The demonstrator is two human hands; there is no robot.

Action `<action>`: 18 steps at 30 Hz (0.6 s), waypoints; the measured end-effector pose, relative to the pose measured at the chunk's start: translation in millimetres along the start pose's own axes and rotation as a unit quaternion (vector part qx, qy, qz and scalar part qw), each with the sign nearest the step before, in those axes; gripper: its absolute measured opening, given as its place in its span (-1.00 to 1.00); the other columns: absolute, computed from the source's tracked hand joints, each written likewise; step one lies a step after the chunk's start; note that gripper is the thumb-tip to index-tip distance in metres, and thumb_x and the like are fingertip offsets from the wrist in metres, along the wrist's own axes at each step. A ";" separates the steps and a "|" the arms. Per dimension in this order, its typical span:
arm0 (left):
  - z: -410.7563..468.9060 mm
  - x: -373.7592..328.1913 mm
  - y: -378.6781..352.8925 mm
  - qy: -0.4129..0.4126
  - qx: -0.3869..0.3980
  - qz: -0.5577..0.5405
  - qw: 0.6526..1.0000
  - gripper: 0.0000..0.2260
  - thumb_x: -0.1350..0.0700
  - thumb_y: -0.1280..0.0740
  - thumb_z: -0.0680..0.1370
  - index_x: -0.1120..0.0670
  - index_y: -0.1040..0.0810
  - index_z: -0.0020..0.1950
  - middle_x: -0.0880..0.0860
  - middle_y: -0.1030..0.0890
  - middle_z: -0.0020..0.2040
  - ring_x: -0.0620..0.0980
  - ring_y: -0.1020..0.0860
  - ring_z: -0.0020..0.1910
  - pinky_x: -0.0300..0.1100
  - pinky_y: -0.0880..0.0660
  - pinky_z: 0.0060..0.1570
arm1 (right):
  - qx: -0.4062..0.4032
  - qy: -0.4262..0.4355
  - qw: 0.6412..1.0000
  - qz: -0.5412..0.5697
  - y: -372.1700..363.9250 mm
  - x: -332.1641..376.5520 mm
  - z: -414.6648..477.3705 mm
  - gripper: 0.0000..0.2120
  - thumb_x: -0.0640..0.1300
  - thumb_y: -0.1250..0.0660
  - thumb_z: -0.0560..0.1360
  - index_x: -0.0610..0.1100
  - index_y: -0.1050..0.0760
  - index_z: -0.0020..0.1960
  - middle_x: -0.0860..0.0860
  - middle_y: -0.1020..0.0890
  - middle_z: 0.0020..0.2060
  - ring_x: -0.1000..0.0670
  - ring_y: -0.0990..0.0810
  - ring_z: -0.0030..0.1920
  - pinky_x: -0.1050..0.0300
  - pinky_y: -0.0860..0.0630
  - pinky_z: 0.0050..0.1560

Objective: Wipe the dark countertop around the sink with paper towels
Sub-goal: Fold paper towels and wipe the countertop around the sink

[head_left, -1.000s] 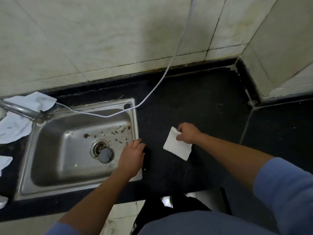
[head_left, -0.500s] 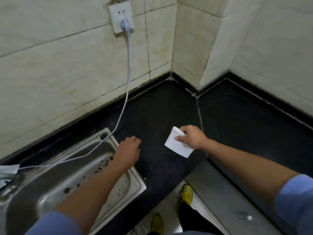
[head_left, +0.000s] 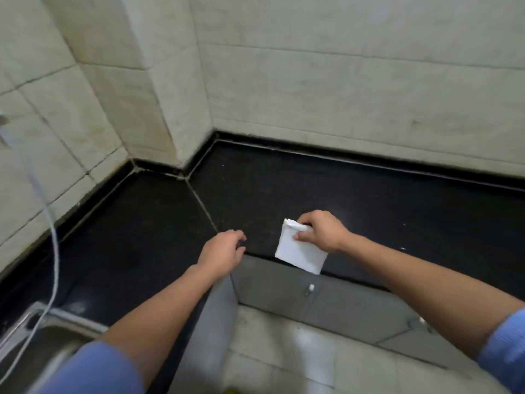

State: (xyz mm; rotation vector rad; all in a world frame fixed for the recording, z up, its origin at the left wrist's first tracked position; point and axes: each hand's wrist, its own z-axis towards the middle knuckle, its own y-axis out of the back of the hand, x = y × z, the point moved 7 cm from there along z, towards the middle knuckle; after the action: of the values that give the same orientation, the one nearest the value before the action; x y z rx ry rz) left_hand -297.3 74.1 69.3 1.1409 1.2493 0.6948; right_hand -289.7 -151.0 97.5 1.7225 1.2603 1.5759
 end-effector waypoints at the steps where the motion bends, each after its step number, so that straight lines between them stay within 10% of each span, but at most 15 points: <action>1: 10.6 -31.7 -9.9 -0.007 0.008 -0.038 0.999 -0.78 0.06 -0.33 0.54 0.04 -0.55 0.16 0.00 -0.60 0.02 0.03 -0.57 0.03 -0.10 -0.51 0.00 | -0.010 -0.014 1.000 0.005 12.3 -24.2 -19.2 -0.87 0.03 -0.41 0.44 0.02 -0.51 -0.20 0.08 -0.58 -0.25 0.00 -0.54 -0.19 0.03 -0.46 -0.19; 8: 44.4 -282.2 -102.5 -0.023 0.151 -0.384 0.910 -0.88 0.14 -0.45 0.46 0.06 -0.65 -0.01 -0.05 -0.64 -0.17 -0.17 -0.55 -0.16 -0.31 -0.42 -0.15 | -0.056 -0.115 0.991 0.043 82.2 -191.3 -162.5 -0.89 0.01 -0.44 0.42 0.00 -0.59 -0.12 0.08 -0.61 -0.21 0.01 -0.56 -0.14 0.02 -0.50 -0.12; 12: 39.6 -394.7 -150.5 -0.069 0.246 -0.390 0.885 -0.90 0.25 -0.49 0.41 0.17 -0.66 -0.09 0.01 -0.65 -0.23 -0.19 -0.55 -0.27 -0.44 -0.42 -0.29 | -0.097 -0.182 0.976 0.074 113.0 -272.7 -226.4 -0.85 0.00 -0.48 0.39 -0.04 -0.62 -0.11 0.06 -0.63 -0.21 0.02 -0.58 -0.17 0.08 -0.49 -0.20; 18: 70.8 -505.2 -190.9 -0.137 0.294 -0.349 0.879 -0.92 0.20 -0.47 0.41 0.05 -0.65 -0.26 0.06 -0.69 -0.21 -0.10 -0.59 -0.21 -0.13 -0.54 -0.06 | -0.169 -0.254 0.942 0.138 148.9 -367.5 -282.2 -0.86 -0.05 -0.51 0.36 -0.06 -0.60 -0.14 0.05 -0.63 -0.21 0.03 -0.59 -0.18 0.13 -0.48 -0.25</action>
State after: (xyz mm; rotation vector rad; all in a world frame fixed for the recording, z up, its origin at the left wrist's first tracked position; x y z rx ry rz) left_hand -379.3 -464.4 70.1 1.0949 1.5317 -0.4104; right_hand -479.8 -599.0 98.8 1.9547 0.4827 1.2664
